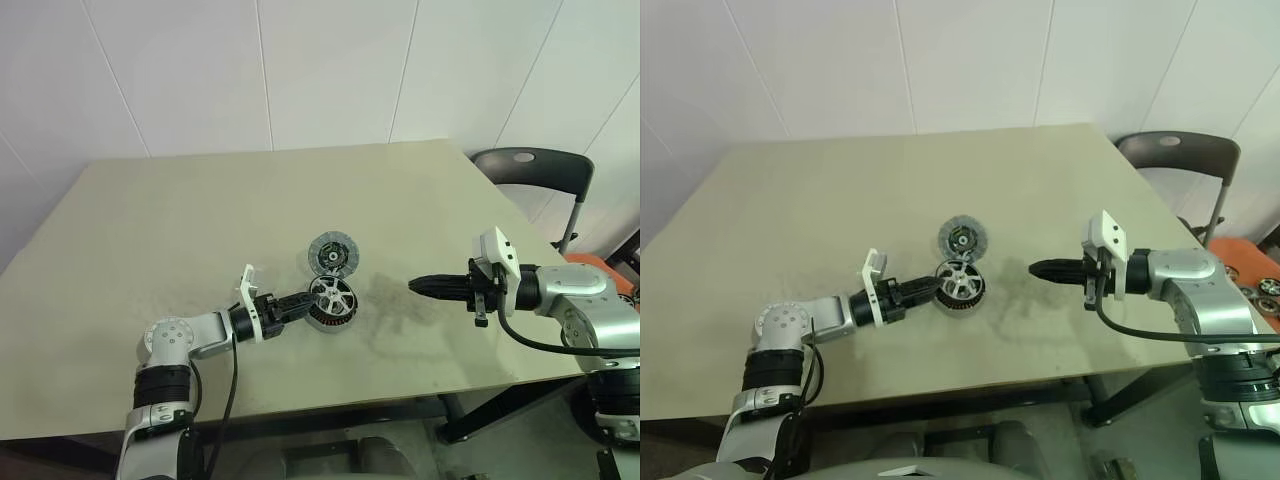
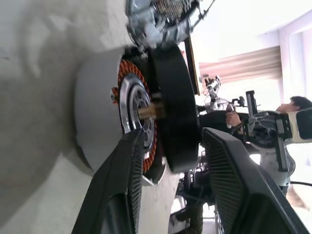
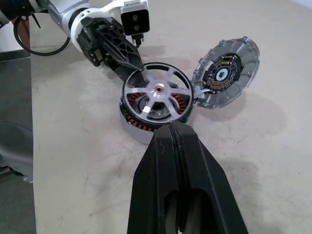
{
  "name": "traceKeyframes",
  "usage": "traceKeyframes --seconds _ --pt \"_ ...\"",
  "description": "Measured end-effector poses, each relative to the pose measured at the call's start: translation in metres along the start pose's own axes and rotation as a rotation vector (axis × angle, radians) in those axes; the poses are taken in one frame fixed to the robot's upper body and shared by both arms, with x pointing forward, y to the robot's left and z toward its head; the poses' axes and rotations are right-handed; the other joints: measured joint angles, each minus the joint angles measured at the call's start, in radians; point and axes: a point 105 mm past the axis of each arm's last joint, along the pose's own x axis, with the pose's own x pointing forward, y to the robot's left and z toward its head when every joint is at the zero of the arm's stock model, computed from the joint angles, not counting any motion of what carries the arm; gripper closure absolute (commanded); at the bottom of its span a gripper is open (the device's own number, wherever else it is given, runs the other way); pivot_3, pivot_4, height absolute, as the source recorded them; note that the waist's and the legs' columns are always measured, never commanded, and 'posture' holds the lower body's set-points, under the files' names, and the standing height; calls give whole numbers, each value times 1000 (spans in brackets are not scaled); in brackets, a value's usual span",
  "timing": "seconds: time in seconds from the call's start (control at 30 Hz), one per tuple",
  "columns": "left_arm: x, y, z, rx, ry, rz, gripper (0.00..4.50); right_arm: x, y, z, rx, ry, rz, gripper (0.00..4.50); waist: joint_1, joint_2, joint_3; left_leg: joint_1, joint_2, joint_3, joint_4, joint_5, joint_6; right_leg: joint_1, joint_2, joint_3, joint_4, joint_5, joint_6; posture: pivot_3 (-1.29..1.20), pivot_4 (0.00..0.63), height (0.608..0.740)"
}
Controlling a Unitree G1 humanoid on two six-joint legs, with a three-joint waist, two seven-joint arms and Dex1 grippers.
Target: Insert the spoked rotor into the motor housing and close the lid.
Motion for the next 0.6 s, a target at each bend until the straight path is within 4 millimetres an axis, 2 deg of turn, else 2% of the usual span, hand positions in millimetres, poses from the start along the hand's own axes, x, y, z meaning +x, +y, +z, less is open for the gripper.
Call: traceKeyframes --seconds 0.33,0.47,0.6 --pt "-3 0 1 6 -7 3 2438 -1 -3 2 -3 -3 -7 4500 0 0 0 0 0 0 0 0 0 0 0 0 0 0 0 0 0 740" --pt "-16 0 2 14 3 -1 2438 -1 -4 2 -5 -4 -6 4500 -4 0 0 0 1 0 -1 0 0 -1 0 0 0 0 0 0 0 740" --pt "-39 -5 10 45 1 -24 2438 -1 -4 1 0 -4 -4 4500 -3 0 0 -1 1 0 -1 0 0 -2 0 0 0 0 0 0 0 740"
